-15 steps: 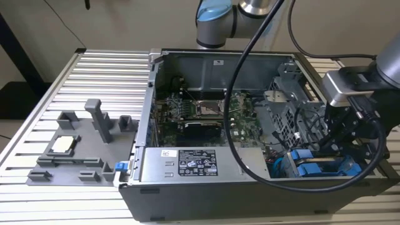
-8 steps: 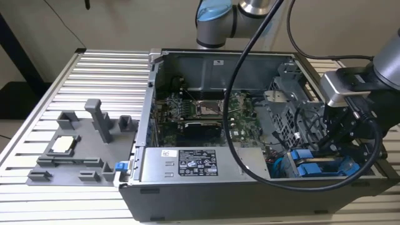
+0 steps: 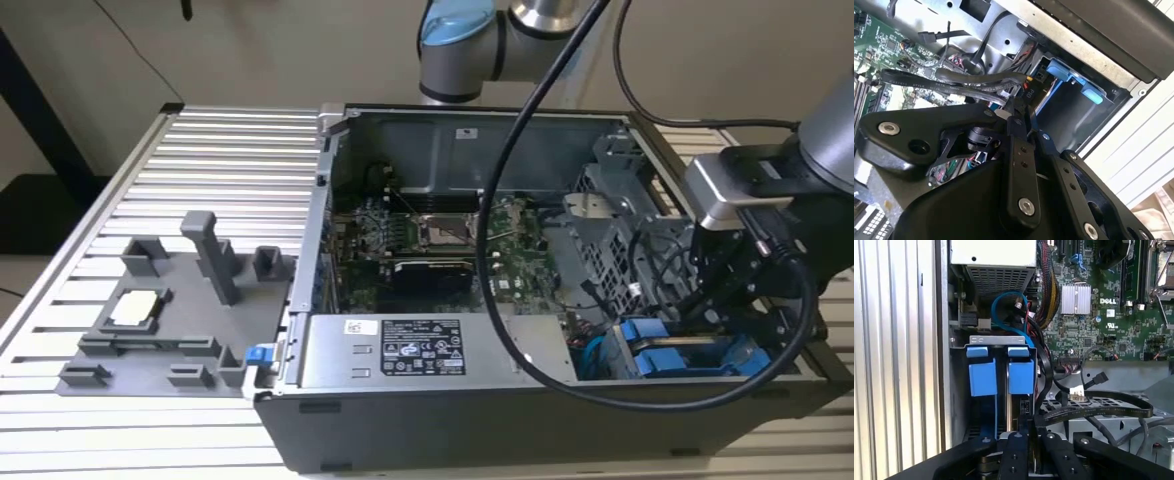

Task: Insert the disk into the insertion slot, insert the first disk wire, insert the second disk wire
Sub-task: 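Insert the second disk wire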

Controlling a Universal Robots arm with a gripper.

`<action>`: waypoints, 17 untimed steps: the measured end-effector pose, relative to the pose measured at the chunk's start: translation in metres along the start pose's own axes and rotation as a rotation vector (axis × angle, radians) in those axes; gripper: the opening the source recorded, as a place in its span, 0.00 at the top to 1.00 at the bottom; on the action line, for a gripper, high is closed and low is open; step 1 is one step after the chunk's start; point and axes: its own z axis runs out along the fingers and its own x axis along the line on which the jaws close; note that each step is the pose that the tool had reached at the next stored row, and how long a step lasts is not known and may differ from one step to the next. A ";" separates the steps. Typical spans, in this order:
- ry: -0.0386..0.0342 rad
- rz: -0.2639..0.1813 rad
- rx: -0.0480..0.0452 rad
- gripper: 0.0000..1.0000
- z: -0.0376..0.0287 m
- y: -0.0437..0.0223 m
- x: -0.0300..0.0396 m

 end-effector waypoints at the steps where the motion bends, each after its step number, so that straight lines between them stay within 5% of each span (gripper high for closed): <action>1: 0.0004 0.000 0.0001 0.84 0.0002 0.0001 0.0000; 12: -0.0030 0.000 0.0008 0.82 0.0043 0.0000 0.0004; 17: -0.0002 0.000 -0.0005 0.77 -0.0080 0.0000 -0.0006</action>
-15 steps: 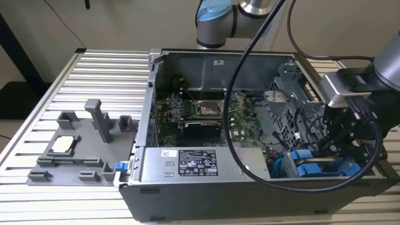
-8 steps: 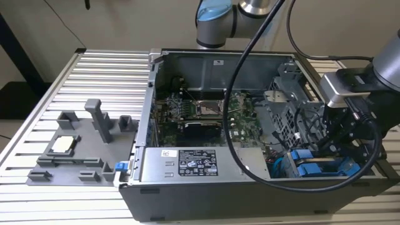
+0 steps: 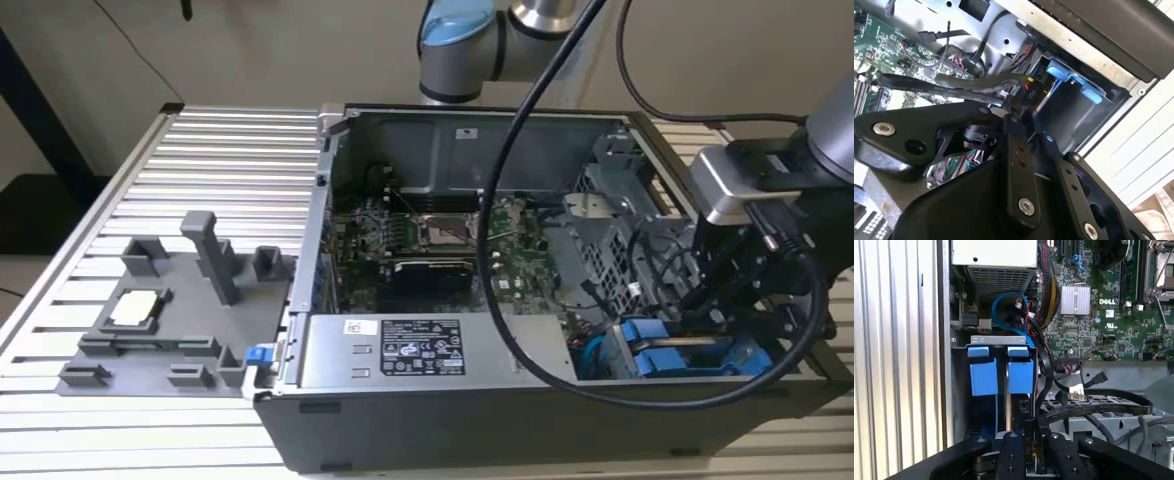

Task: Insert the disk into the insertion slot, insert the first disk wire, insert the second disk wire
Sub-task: 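Insert the second disk wire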

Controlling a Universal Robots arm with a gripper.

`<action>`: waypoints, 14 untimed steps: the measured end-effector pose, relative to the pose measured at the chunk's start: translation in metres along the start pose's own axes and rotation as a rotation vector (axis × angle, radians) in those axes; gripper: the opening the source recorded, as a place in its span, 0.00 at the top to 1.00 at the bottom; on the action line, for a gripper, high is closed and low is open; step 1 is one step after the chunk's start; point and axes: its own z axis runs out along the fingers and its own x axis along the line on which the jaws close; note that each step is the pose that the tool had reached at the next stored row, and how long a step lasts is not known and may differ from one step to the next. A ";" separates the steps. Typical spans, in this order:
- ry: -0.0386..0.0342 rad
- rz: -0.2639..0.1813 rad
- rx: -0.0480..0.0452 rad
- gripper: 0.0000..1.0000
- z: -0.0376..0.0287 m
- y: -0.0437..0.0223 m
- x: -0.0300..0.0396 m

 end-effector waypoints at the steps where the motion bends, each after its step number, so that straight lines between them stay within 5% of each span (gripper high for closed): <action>1: -0.0001 0.000 -0.0001 0.77 -0.0007 0.0000 0.0000; 10: 0.0003 0.000 -0.0001 0.77 -0.0107 -0.0001 -0.0011; 14: 0.0002 0.000 -0.0001 0.77 -0.0267 -0.0003 -0.0027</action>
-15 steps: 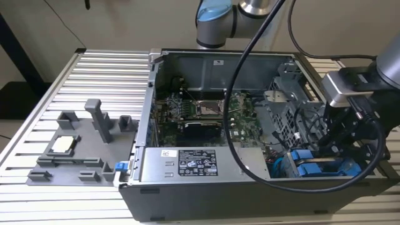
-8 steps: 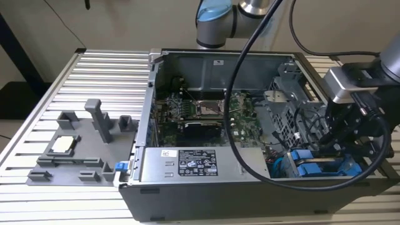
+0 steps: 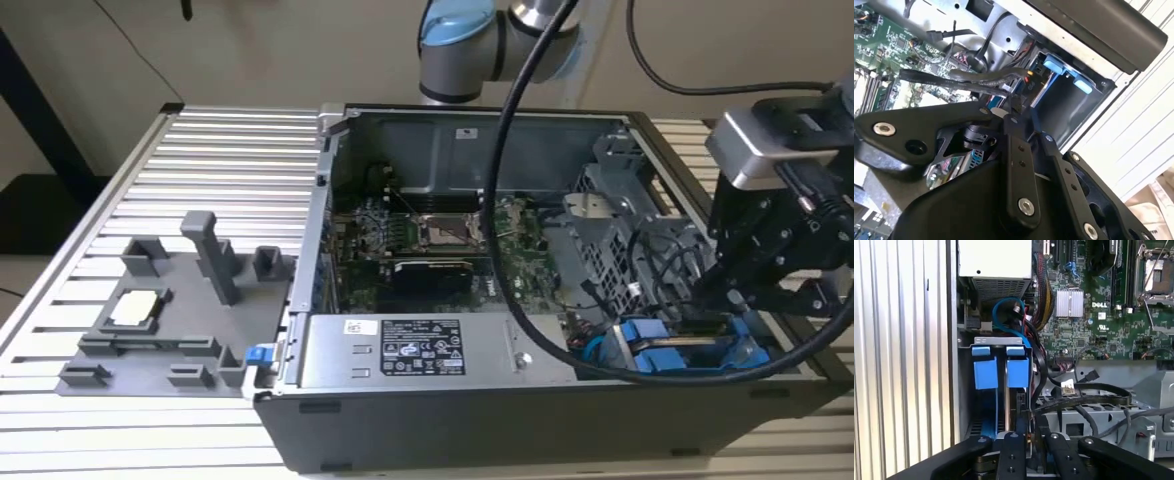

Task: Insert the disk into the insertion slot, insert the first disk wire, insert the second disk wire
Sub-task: 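Insert the second disk wire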

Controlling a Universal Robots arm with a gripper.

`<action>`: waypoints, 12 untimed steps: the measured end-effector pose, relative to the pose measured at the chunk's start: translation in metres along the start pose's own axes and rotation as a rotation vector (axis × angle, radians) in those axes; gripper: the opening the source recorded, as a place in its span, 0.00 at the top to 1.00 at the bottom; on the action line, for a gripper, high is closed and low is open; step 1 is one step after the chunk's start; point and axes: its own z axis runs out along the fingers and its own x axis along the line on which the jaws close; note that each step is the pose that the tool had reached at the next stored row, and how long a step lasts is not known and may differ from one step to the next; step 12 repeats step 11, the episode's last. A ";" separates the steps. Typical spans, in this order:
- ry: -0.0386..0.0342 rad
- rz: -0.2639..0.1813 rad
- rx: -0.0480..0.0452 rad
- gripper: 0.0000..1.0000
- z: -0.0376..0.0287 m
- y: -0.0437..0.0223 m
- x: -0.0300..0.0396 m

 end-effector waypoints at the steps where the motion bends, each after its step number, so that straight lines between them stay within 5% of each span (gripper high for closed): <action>1: 0.0000 0.000 0.0000 0.77 -0.0046 -0.0001 -0.0005; 3: 0.0002 0.000 0.0000 0.77 -0.0115 -0.0002 -0.0012; 12: 0.0001 0.000 0.0000 0.77 -0.0117 -0.0003 -0.0012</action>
